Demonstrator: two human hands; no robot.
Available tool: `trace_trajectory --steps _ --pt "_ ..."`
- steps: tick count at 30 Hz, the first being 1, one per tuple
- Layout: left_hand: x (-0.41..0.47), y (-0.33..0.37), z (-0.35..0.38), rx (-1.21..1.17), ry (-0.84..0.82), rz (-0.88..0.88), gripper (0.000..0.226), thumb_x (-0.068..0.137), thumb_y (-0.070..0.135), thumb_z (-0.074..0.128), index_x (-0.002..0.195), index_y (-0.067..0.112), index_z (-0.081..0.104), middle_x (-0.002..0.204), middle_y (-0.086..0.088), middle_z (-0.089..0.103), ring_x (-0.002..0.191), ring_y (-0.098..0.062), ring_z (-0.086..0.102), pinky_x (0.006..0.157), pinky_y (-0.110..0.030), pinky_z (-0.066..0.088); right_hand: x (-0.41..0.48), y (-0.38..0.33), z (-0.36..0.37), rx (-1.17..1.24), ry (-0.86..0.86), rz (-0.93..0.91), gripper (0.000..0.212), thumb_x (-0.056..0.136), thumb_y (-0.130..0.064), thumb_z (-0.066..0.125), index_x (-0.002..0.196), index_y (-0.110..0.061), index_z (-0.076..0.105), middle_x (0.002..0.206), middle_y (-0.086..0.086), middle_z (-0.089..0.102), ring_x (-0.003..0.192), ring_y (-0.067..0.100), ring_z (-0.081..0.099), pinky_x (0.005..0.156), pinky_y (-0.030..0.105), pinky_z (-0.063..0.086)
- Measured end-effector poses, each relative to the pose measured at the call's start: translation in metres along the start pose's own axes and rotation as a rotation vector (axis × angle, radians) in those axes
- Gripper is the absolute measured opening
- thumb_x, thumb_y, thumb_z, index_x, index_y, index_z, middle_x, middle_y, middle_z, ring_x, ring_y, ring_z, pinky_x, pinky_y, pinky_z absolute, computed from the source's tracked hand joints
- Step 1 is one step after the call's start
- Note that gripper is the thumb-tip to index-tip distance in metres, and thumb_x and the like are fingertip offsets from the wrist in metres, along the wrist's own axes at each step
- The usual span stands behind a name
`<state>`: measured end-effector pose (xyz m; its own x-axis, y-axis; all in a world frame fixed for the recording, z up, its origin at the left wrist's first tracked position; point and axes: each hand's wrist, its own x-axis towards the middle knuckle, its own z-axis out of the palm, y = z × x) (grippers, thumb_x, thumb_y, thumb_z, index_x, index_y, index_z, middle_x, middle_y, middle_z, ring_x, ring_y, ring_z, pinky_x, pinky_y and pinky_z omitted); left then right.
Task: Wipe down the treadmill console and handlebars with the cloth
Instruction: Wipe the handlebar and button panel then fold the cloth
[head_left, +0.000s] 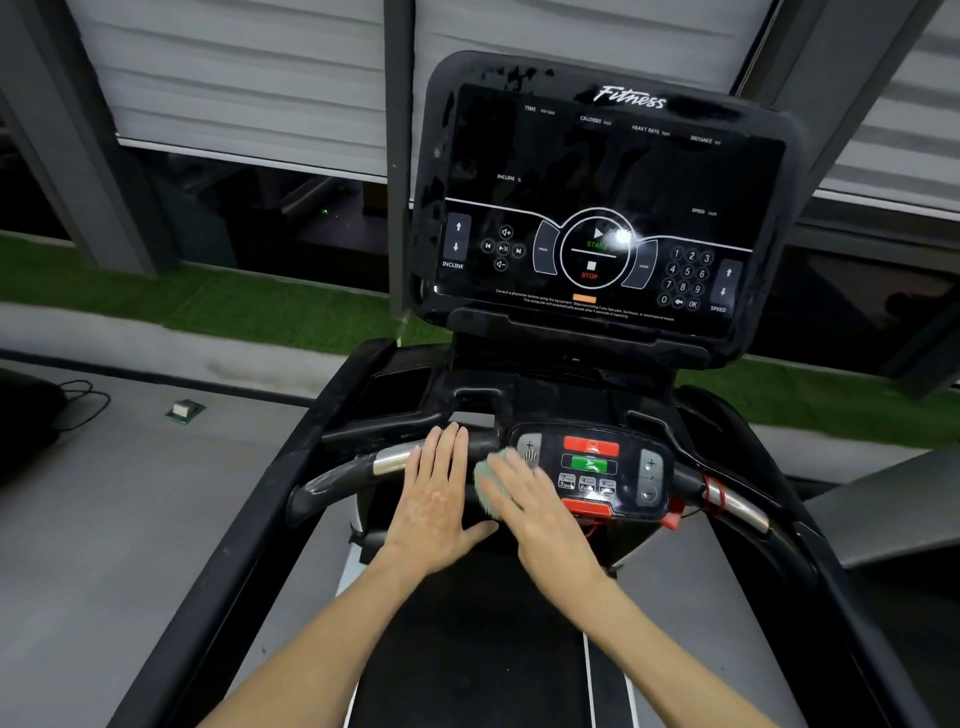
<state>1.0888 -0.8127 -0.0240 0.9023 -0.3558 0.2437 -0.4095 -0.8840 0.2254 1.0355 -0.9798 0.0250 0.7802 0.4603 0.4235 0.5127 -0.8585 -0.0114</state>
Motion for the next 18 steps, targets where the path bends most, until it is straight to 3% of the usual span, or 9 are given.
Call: trace_trajectory --steps 6,10,15,18 --pt "0.0 0.002 -0.002 0.013 0.014 -0.013 0.104 0.08 0.072 0.035 0.155 0.007 0.003 0.162 -0.017 0.017 0.151 -0.032 0.012 0.121 -0.048 0.016 -0.006 0.004 0.001 -0.028 -0.072 -0.07 0.066 0.073 0.004 0.058 0.137 -0.01 0.052 0.145 0.011 0.047 0.138 0.027 0.038 0.109 0.044 0.036" --pt "0.0 0.001 -0.003 0.01 0.034 0.005 0.104 0.084 0.078 0.03 0.155 0.008 0.002 0.162 -0.016 0.019 0.151 -0.031 0.013 0.12 -0.046 0.012 -0.029 0.026 -0.007 -0.06 -0.079 -0.094 0.07 0.072 0.006 0.052 0.14 -0.012 0.046 0.147 0.009 0.044 0.139 0.024 0.035 0.115 0.041 0.025" --pt "0.0 0.004 -0.005 0.0 0.039 -0.021 0.097 0.089 0.079 0.007 0.154 0.007 -0.001 0.163 -0.016 0.016 0.151 -0.03 0.008 0.12 -0.045 0.008 -0.09 0.081 -0.022 -0.065 -0.085 0.073 0.105 0.053 0.029 0.063 0.146 -0.014 0.036 0.153 0.007 0.033 0.143 0.023 0.028 0.12 0.037 0.019" --pt "0.0 0.006 -0.005 -0.011 0.032 -0.033 0.093 0.09 0.077 0.002 0.154 0.008 -0.003 0.163 -0.015 0.013 0.151 -0.029 0.005 0.12 -0.044 0.005 -0.097 0.082 -0.023 -0.052 -0.075 0.141 0.104 0.053 0.031 0.062 0.145 -0.011 0.038 0.153 0.008 0.032 0.146 0.022 0.022 0.12 0.038 0.016"
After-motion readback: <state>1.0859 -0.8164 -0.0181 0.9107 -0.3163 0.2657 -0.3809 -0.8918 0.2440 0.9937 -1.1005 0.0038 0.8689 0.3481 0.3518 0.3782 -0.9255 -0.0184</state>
